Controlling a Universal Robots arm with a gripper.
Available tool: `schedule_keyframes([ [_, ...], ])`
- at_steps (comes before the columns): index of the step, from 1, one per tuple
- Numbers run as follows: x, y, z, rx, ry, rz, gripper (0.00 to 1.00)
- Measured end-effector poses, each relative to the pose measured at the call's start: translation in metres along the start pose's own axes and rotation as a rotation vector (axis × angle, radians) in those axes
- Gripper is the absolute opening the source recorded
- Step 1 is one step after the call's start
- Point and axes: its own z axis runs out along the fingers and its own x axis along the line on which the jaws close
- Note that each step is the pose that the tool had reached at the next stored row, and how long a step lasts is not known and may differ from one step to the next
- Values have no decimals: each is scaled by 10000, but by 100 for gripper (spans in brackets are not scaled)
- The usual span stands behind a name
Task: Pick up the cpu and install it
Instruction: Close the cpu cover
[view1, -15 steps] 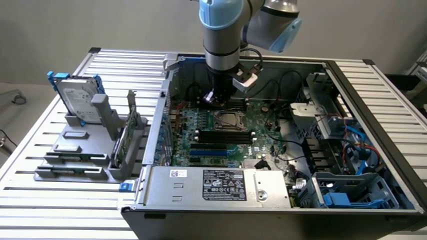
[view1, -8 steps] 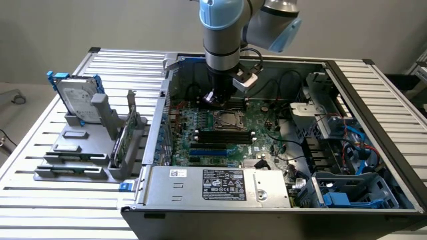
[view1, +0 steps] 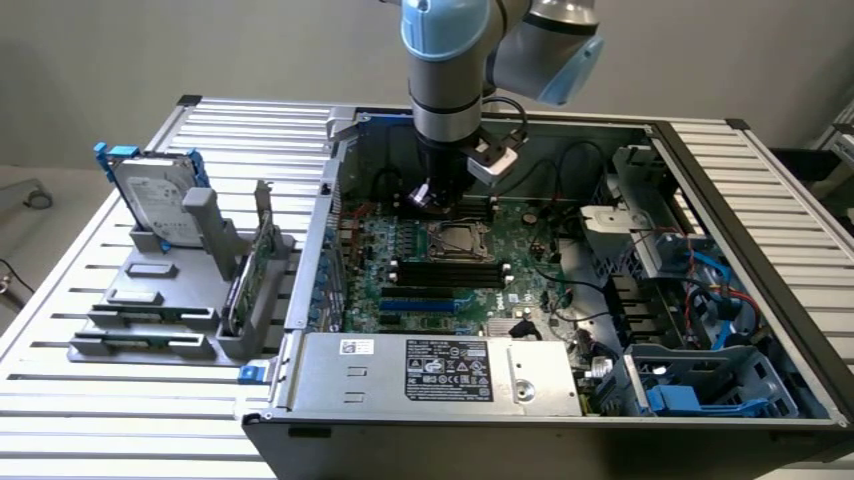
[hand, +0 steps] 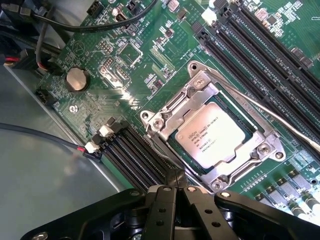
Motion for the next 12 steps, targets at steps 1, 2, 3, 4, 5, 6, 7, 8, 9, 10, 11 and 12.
schedule_keyframes([
  [1, 1, 2, 0, 0, -1, -1, 11],
  [2, 3, 3, 1, 0, -1, -1, 11],
  [3, 4, 4, 2, 0, -1, -2, 11],
  [4, 5, 6, 2, 0, -1, -2, 11],
  [5, 6, 7, 3, 1, -1, -3, 11],
  [6, 7, 8, 3, 1, -1, -3, 11],
  [7, 10, 11, 5, 1, -1, -4, 11],
  [8, 11, 13, 6, 1, -3, -5, 11],
  [9, 12, 14, 7, 1, -3, -6, 11],
  [10, 13, 15, 8, 1, -2, -6, 11],
  [11, 14, 16, 9, 1, -2, -7, 11],
  [12, 16, 18, 10, 2, -3, -8, 11],
])
